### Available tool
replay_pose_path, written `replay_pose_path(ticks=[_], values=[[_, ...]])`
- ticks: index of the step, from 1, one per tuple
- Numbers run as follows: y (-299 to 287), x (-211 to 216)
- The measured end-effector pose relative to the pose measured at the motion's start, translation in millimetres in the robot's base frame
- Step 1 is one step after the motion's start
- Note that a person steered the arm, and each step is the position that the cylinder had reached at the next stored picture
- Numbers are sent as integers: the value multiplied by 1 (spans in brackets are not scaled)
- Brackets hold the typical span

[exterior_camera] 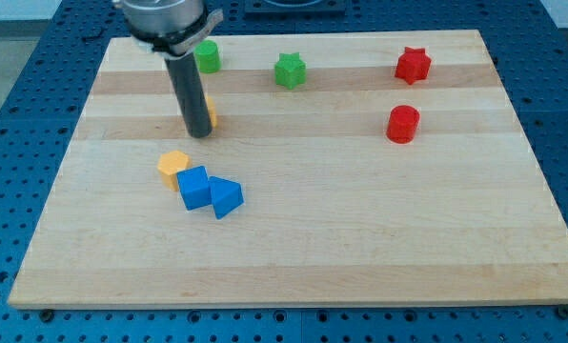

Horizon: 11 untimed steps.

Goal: Move the yellow heart above the yellow hexagon

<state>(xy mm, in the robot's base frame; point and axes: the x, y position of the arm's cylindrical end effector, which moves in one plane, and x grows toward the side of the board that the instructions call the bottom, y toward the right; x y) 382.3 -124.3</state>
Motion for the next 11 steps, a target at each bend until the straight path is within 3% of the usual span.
replay_pose_path(ticks=[1,4,7,9,11], values=[[11,-26],[51,-51],[-13,-84],[-18,-9],[8,20]])
